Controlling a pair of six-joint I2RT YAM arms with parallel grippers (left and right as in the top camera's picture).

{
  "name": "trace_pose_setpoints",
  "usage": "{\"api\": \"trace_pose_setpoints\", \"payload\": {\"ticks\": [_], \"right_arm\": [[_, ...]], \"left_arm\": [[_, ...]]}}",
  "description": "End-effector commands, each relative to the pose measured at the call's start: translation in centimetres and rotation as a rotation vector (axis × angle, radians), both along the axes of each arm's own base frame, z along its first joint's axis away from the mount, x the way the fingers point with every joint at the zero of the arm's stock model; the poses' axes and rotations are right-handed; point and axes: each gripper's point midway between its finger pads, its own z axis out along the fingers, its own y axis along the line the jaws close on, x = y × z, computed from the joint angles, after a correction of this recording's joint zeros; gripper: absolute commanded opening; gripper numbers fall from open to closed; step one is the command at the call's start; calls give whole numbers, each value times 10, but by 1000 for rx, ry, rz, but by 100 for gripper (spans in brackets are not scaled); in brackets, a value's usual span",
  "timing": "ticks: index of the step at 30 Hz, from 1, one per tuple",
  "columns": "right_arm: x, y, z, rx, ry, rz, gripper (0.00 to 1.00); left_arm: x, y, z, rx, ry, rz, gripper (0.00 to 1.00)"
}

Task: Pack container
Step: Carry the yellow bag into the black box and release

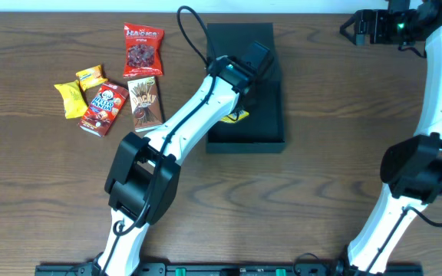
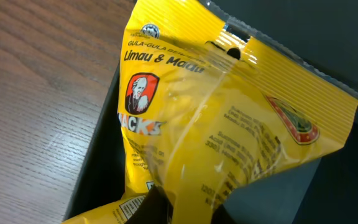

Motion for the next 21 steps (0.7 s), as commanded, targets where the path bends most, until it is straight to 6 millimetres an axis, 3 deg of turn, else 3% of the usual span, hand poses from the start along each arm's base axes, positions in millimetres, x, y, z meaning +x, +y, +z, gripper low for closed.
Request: {"api": "trace_pose_setpoints", "payload": {"ticks": [1,7,11,19,20,21], "right_arm": [[-1,0,-3,13,16,-7,99],[-2,1,-3,14,21,-7,99],[-2,1,-3,14,21,-7,99],[-3,1,-4,15,24,-7,99],[-3,1,-4,16,24,-6,99],[-3,2,-3,19,24,-4,99]], "left_arm": [[-8,-1,-19,-26,68,63,6],[-25,-11,-26,-81,159,54,6],[-38,-6,-27,-35,195,48,6],[-32,9,-26,48,152,53,6],[-31,9,-26,52,149,37,19],[-31,9,-26,59,148,20,47]]}}
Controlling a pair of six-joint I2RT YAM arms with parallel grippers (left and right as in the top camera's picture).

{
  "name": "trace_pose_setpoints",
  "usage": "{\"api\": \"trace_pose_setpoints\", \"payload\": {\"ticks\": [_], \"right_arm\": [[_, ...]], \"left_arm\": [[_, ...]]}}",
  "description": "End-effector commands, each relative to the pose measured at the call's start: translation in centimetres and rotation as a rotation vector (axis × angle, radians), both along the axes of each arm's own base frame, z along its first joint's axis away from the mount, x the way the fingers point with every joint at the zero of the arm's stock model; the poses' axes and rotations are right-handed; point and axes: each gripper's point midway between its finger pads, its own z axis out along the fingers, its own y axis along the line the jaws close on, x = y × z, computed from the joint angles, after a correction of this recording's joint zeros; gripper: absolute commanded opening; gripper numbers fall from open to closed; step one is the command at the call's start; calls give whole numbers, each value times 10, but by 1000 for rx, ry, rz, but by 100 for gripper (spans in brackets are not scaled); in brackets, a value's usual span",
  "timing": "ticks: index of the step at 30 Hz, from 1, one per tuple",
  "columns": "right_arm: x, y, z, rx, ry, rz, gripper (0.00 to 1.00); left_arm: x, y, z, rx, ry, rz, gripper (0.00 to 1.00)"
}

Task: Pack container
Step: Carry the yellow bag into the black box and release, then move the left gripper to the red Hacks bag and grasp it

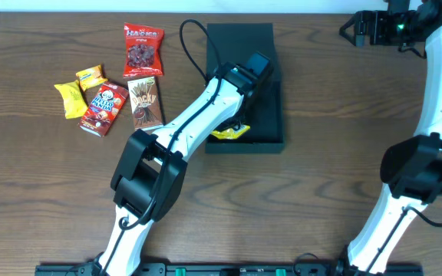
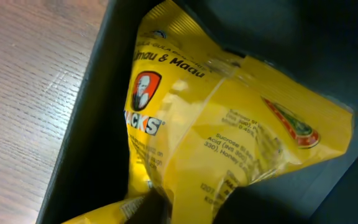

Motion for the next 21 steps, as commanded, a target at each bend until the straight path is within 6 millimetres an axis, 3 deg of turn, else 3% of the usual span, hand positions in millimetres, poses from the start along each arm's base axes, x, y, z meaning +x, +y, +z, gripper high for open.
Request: {"api": "trace_pose_setpoints", "payload": {"ticks": [1,2,8,10,11,13,14,17,21], "right_arm": [[0,2,-2,18,8,-3,99],[0,2,-2,18,8,-2,99],[0,2,-2,18,8,-2,99],[0,2,-2,18,8,-2,99],[0,2,-2,18,8,-2,99],[0,2,-2,18,8,-2,99],[0,2,-2,18,8,-2,99],[0,2,-2,18,8,-2,99],[0,2,-1,17,7,-2,99]], "left_arm": [[3,8,-1,51,-20,-29,77],[3,8,-1,54,-18,-45,95],[3,2,2,33,-12,-100,99],[7,-2,10,24,-26,-147,78],[10,-5,15,18,-38,-170,50],[12,-7,21,9,-55,-176,17],[13,-7,22,9,-57,-176,6],[10,-3,16,30,-42,-195,6],[3,3,-5,52,-8,-202,6]]}}
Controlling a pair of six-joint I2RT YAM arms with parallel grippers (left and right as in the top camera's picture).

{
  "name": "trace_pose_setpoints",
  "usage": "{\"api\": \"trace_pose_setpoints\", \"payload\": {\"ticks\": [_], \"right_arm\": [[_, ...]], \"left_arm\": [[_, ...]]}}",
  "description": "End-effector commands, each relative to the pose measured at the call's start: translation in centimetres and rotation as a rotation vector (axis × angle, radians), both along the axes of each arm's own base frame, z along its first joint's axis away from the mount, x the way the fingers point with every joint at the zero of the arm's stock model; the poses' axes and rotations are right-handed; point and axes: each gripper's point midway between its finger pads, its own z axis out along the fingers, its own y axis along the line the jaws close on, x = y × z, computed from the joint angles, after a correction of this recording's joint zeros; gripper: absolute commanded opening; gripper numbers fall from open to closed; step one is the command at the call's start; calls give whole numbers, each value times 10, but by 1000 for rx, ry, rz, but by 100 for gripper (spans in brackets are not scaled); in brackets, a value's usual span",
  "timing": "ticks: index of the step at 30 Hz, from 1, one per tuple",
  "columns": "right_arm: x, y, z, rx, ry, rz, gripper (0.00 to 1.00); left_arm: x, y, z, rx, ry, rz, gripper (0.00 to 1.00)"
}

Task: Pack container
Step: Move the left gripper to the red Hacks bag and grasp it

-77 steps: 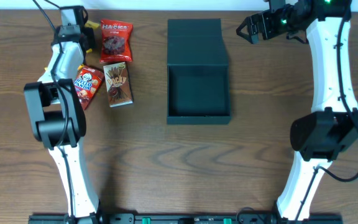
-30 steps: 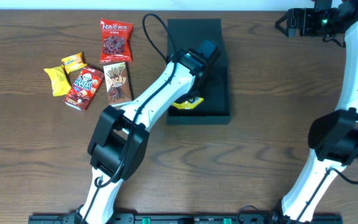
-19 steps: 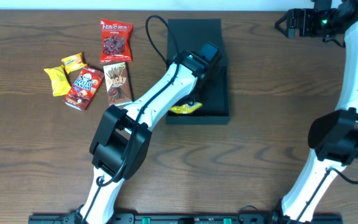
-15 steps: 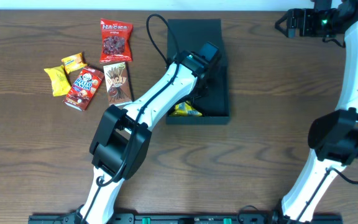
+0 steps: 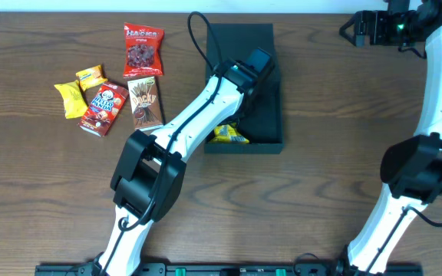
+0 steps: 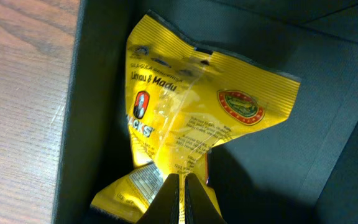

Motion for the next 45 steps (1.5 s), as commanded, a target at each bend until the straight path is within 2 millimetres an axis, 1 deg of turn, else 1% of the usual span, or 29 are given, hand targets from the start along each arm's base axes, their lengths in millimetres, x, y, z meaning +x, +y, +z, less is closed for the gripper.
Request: {"api": "trace_pose_setpoints", "payload": {"ticks": [1,9,12,14,16,19,20,21,22,23,24,25,27,28,29,31,32,34,35,37,38,39,41,42,43,44,45], "right_arm": [[0,2,-2,17,8,-2,99],[0,2,-2,16,7,-1,99],[1,2,-1,15,1,-2,99],[2,2,0,14,-5,-1,99],[3,1,0,13,-9,-1,99],[3,1,0,13,-10,-2,99],[3,1,0,13,-10,-2,99],[3,1,0,13,-10,-2,99],[3,1,0,13,-10,-1,99],[3,1,0,12,-9,-2,99],[3,1,0,13,-9,-1,99],[3,1,0,12,-9,-2,99],[3,1,0,13,-7,-2,99],[3,1,0,13,-7,-1,99],[3,1,0,13,-6,-1,99],[2,2,0,13,-4,-1,99],[2,2,-1,14,-1,-1,99],[1,2,-1,9,0,6,99],[1,2,-1,9,0,6,99],[1,2,-1,9,0,6,99],[1,2,-1,9,-1,7,99],[1,2,-1,9,-1,6,99],[1,2,-1,9,0,7,99],[1,2,-1,9,0,6,99],[1,2,-1,9,0,7,99],[1,2,-1,9,0,6,99],[1,2,-1,9,0,6,99]], "left_arm": [[-7,8,-16,38,21,-23,6],[-17,15,-54,50,38,-23,6],[-17,16,-55,51,40,-23,6],[-12,11,-49,35,26,-48,6],[-2,2,-35,8,-5,-91,6],[16,-12,-6,-30,-78,-136,6],[25,-18,9,-49,-115,-153,6],[38,-28,36,-80,-179,-177,6],[45,-30,51,-86,-220,-183,6],[53,-28,65,-73,-261,-173,6],[63,-18,81,-29,-320,-144,6],[75,-3,96,39,-384,-104,6],[95,27,119,153,-485,-23,6],[105,44,128,204,-531,22,11],[115,59,134,241,-560,38,13],[133,81,136,258,-571,36,13],[144,99,134,253,-568,53,14],[160,129,127,222,-550,98,14],[165,140,122,203,-541,116,14],[180,166,112,141,-527,156,19],[186,177,109,108,-525,173,23],[193,189,104,74,-522,185,30],[207,201,93,4,-514,128,56],[212,204,87,-26,-507,89,60],[216,206,78,-56,-497,49,69],[219,212,68,-67,-485,34,80],[221,219,58,-61,-472,42,82]]}}
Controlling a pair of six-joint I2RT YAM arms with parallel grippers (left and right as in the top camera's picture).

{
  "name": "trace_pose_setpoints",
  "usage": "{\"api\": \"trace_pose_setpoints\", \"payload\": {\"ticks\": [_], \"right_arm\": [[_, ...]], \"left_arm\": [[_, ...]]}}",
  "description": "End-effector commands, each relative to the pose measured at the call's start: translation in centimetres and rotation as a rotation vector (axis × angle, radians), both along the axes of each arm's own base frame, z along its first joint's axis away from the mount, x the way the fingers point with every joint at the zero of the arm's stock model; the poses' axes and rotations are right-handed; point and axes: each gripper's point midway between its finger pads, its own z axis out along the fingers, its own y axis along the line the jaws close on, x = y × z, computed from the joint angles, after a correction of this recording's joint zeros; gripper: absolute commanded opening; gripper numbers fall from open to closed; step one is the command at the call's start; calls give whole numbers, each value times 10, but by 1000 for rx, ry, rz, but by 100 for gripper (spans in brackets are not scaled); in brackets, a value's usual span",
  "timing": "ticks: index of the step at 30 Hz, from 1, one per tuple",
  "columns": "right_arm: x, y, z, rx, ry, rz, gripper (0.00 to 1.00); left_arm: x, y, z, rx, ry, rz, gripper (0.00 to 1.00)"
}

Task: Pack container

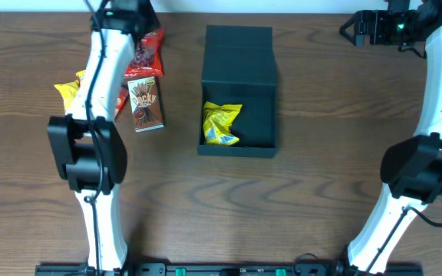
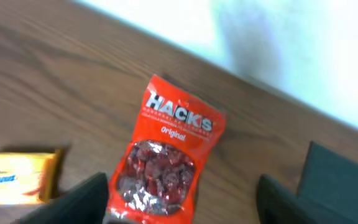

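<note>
The black box (image 1: 238,77) stands open at the table's middle, with a yellow candy pack (image 1: 221,124) lying in its near left corner. My left gripper (image 1: 125,11) is at the far left edge of the table and is open. In the left wrist view it (image 2: 182,185) hangs above a red Hacks bag (image 2: 169,155), with a finger (image 2: 86,199) on each side of the bag and not touching it. My right gripper (image 1: 357,29) is held high at the far right, away from everything; its jaws are too small to read.
Left of the box lie a brown Pocky box (image 1: 146,103), a red snack pack (image 1: 117,100) partly under my arm, and yellow packs (image 1: 67,96). A small yellow bar (image 2: 14,180) lies left of the Hacks bag. The box's corner (image 2: 340,180) shows at right.
My left gripper was shut on the yellow pack inside the box. Now the pack lies loose in the box and the gripper is open over the Hacks bag at the far left.
My left gripper first held the yellow pack over the box's near left edge. Then the pack was lower, inside the box wall, and then down in the box, still gripped. Now it rests there alone and the left arm is over the snack pile.
</note>
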Motion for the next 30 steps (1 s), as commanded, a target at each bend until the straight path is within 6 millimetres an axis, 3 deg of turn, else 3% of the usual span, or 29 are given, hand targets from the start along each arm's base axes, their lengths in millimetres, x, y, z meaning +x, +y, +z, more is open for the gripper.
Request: {"api": "trace_pose_setpoints", "payload": {"ticks": [1,4,11,18,20,22,26,29,30], "right_arm": [[-1,2,-2,11,7,6,99],[-2,3,-3,12,13,6,99],[-4,3,-4,15,25,6,99],[-4,3,-4,15,25,6,99],[-4,3,-4,15,25,6,99],[-4,3,-4,15,25,6,99],[-4,3,-4,15,25,6,99],[-4,3,-4,15,24,6,99],[-4,3,-4,14,24,6,99]], "left_arm": [[6,-10,-42,-42,72,-131,83],[6,0,-73,-41,125,-113,86],[0,2,-134,-35,230,-108,88],[-3,10,-148,0,257,-83,79],[-4,9,-153,0,267,-84,68],[-6,10,-157,0,278,-83,49],[-5,9,-155,-4,271,-80,31],[-4,9,-150,-5,267,-77,7],[-4,9,-147,-5,267,-77,6]]}}
